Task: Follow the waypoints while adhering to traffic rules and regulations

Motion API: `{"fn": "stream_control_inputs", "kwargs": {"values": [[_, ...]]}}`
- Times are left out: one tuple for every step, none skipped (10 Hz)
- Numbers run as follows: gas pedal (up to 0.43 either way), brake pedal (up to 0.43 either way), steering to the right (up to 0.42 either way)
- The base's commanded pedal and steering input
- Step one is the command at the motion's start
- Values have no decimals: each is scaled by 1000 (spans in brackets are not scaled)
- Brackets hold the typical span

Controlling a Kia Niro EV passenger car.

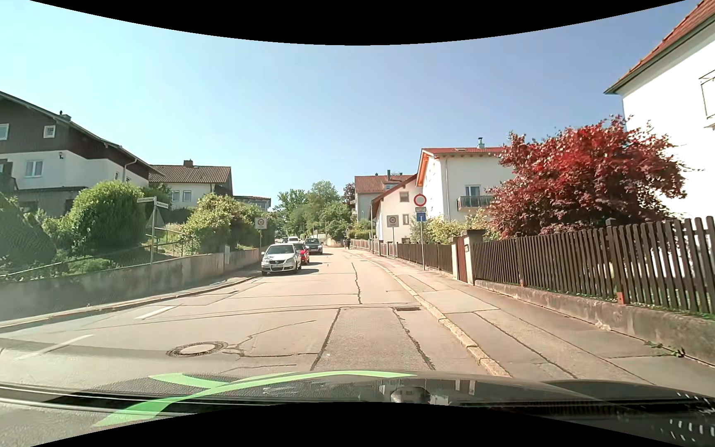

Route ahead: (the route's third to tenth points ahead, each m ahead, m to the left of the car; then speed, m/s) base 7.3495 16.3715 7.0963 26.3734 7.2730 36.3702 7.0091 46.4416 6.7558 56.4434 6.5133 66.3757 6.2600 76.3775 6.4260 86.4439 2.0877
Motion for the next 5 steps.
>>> {"fn": "stream_control_inputs", "kwargs": {"values": [[67,0,-21],[87,0,-37],[98,0,-52],[118,0,-78],[130,0,-109]]}}
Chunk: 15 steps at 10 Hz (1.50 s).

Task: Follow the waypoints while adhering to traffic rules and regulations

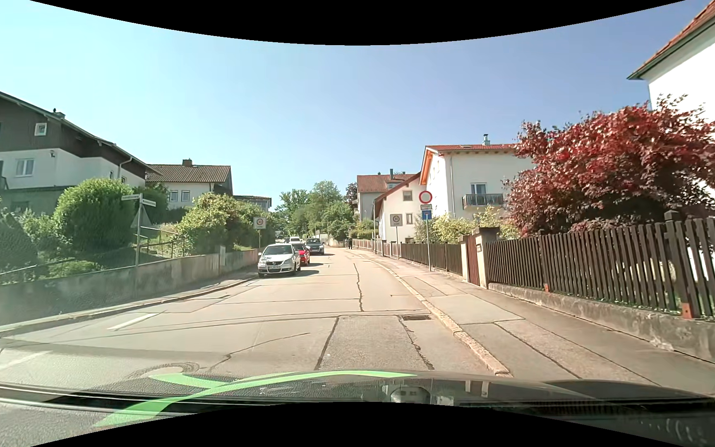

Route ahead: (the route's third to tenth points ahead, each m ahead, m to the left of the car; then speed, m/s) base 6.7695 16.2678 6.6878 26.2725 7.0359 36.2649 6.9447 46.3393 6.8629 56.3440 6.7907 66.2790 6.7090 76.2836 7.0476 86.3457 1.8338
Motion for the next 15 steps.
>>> {"fn": "stream_control_inputs", "kwargs": {"values": [[157,0,-144],[177,0,-184],[240,0,-236],[248,0,-277],[248,0,-303],[248,0,-350],[248,0,-403],[248,0,-446],[248,0,-474],[248,0,-523],[260,0,-582],[260,0,-625],[260,0,-686],[260,0,-725],[260,0,-745]]}}
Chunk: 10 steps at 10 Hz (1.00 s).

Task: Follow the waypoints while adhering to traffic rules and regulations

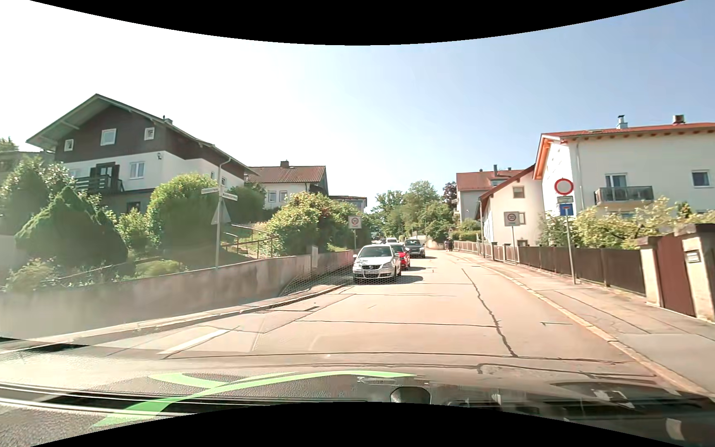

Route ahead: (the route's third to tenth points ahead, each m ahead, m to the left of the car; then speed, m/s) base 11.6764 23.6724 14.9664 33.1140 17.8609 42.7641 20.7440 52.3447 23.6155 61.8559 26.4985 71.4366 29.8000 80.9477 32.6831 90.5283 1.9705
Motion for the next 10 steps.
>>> {"fn": "stream_control_inputs", "kwargs": {"values": [[260,0,-766],[280,0,-782],[280,0,-790],[280,0,-800],[268,0,-826],[260,0,-854],[260,0,-872],[260,0,-893],[260,0,-912],[248,0,-921]]}}
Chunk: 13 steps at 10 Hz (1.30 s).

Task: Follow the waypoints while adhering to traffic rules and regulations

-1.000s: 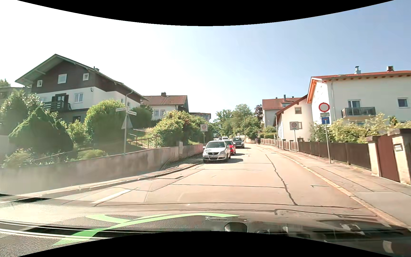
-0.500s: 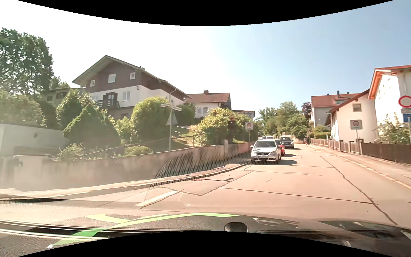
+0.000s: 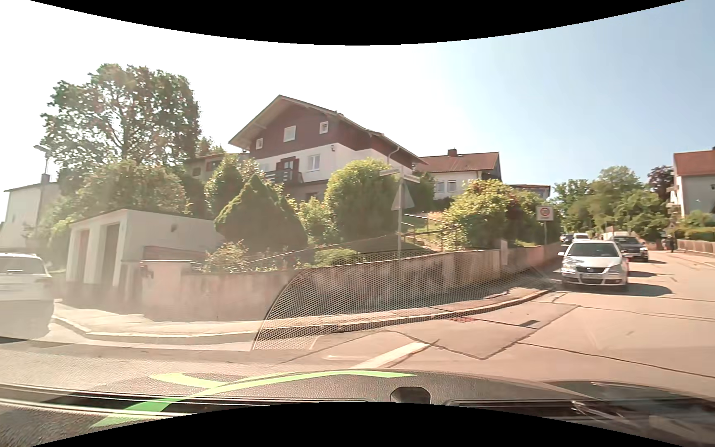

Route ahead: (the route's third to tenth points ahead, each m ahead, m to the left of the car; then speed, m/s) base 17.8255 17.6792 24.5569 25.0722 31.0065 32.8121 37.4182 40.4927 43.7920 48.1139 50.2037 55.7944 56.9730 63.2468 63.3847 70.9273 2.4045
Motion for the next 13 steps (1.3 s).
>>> {"fn": "stream_control_inputs", "kwargs": {"values": [[240,0,-922],[209,0,-919],[177,0,-910],[138,0,-902],[118,0,-891],[110,0,-886],[98,0,-882],[98,0,-876],[79,0,-863],[67,0,-847],[59,0,-828],[59,0,-809],[59,0,-772]]}}
